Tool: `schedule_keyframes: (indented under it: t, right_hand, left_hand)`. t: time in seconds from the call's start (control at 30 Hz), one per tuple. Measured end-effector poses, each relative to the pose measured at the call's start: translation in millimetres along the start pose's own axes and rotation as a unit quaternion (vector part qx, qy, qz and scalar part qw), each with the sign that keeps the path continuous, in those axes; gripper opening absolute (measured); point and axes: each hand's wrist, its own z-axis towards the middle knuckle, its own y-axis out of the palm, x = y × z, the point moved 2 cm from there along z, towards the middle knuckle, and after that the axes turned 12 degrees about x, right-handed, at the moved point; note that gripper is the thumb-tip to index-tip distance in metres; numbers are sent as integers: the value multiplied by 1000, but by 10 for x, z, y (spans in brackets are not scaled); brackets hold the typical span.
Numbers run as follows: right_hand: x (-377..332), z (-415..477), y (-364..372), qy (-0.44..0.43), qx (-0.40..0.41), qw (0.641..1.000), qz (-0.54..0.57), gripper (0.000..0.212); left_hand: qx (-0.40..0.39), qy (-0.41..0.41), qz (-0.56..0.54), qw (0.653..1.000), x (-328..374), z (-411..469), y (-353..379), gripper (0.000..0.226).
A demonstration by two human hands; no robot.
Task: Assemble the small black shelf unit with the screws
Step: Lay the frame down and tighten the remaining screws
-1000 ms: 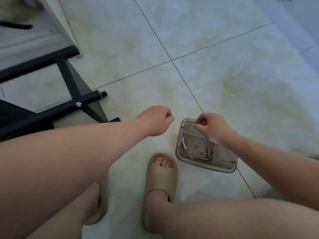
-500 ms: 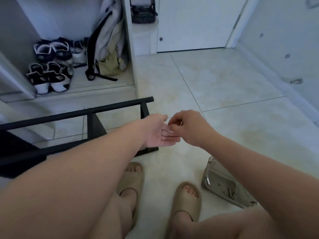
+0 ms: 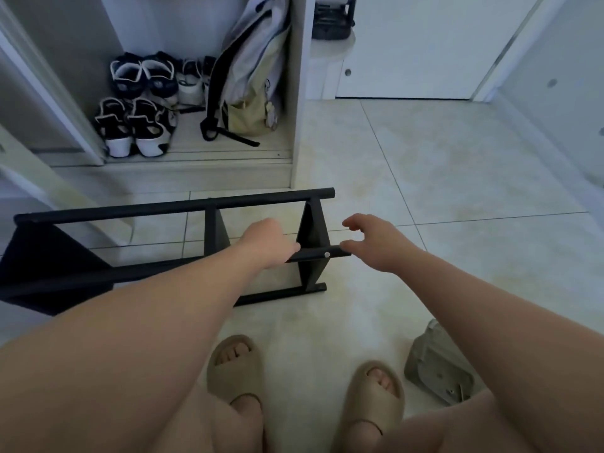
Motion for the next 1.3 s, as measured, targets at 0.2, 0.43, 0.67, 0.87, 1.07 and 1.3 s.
schedule_keyframes:
  t: [0.2,0.43,0.67,0.87,1.07,1.3]
  right_hand:
    - [30,215,394,-23,-111,987,-115,55]
    - [93,67,627,-25,-70,993,-93,32]
    - [130,-487,714,-2,-103,993,-63,32]
    - [387,-1262,821,34,-58,998,-7,29]
    - [648,-1789,725,58,-62,996,-34,41]
    - [790,-2384,795,63,-41,997,14,63]
  left_hand:
    - [-64,94,154,981,-194,201,72,49]
    - [-96,90,215,968,-129,112,113,41]
    - [-169,142,323,920,-81,-459,105,35]
    - [-183,172,311,917,-173,-974,351,35]
    - [-169,199,238,935,-291,-1335,622,40]
    - [-183,210,223,934,-397,-1729,823,37]
